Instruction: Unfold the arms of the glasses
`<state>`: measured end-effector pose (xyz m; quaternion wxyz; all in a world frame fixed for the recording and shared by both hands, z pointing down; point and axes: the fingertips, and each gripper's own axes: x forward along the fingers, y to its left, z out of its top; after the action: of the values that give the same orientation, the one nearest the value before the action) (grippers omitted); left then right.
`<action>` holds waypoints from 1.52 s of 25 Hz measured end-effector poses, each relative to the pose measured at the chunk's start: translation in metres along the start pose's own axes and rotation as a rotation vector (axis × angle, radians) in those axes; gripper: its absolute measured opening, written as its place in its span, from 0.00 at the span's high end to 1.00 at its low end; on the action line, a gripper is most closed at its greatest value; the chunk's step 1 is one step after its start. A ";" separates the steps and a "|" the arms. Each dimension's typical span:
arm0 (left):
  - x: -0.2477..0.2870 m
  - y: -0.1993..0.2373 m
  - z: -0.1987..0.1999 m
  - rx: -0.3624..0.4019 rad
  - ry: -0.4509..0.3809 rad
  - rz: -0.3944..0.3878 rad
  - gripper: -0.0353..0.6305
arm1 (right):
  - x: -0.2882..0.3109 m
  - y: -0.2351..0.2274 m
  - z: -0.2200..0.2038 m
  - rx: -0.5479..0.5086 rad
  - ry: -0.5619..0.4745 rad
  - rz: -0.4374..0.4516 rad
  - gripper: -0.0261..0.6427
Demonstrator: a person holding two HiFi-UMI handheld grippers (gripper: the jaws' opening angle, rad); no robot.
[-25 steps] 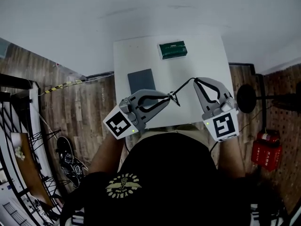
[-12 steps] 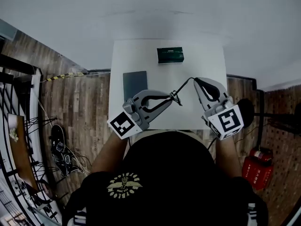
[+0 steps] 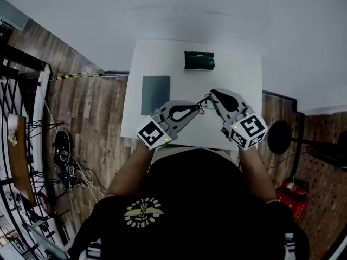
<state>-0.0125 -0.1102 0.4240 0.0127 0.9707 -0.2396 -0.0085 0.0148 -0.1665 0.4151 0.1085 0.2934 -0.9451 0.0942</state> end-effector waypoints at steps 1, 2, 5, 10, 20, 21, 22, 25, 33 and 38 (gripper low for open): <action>0.001 0.001 -0.011 -0.007 0.018 0.008 0.92 | 0.006 -0.001 -0.014 0.052 0.009 0.007 0.96; 0.002 0.002 -0.020 -0.011 0.038 0.014 0.92 | 0.010 -0.002 -0.026 0.103 0.018 0.012 0.96; 0.002 0.003 -0.035 -0.008 0.082 0.023 0.92 | 0.014 -0.004 -0.047 0.191 0.033 0.025 0.96; -0.007 0.006 -0.031 -0.028 0.064 0.035 0.93 | 0.013 0.009 -0.041 0.178 0.022 0.038 0.96; -0.018 0.010 -0.007 -0.030 -0.009 0.014 0.93 | 0.008 0.042 -0.030 0.077 -0.012 0.097 0.96; -0.020 0.010 -0.003 -0.034 -0.021 0.012 0.93 | 0.007 0.045 -0.027 0.067 -0.020 0.103 0.96; -0.021 0.009 0.000 -0.040 -0.031 0.009 0.93 | 0.006 0.048 -0.025 0.059 -0.027 0.104 0.96; -0.024 0.006 0.005 -0.046 -0.038 -0.007 0.93 | 0.005 0.050 -0.020 0.039 -0.039 0.091 0.96; -0.025 0.005 0.010 -0.031 -0.044 -0.043 0.93 | 0.005 0.049 -0.015 0.030 -0.065 0.063 0.96; -0.027 0.002 0.015 -0.043 -0.059 -0.043 0.93 | 0.001 0.054 -0.010 0.033 -0.093 0.055 0.96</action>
<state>-0.0376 -0.0994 0.4094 0.0266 0.9745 -0.2185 -0.0425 -0.0156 -0.1204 0.4186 0.0573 0.2731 -0.9551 0.0990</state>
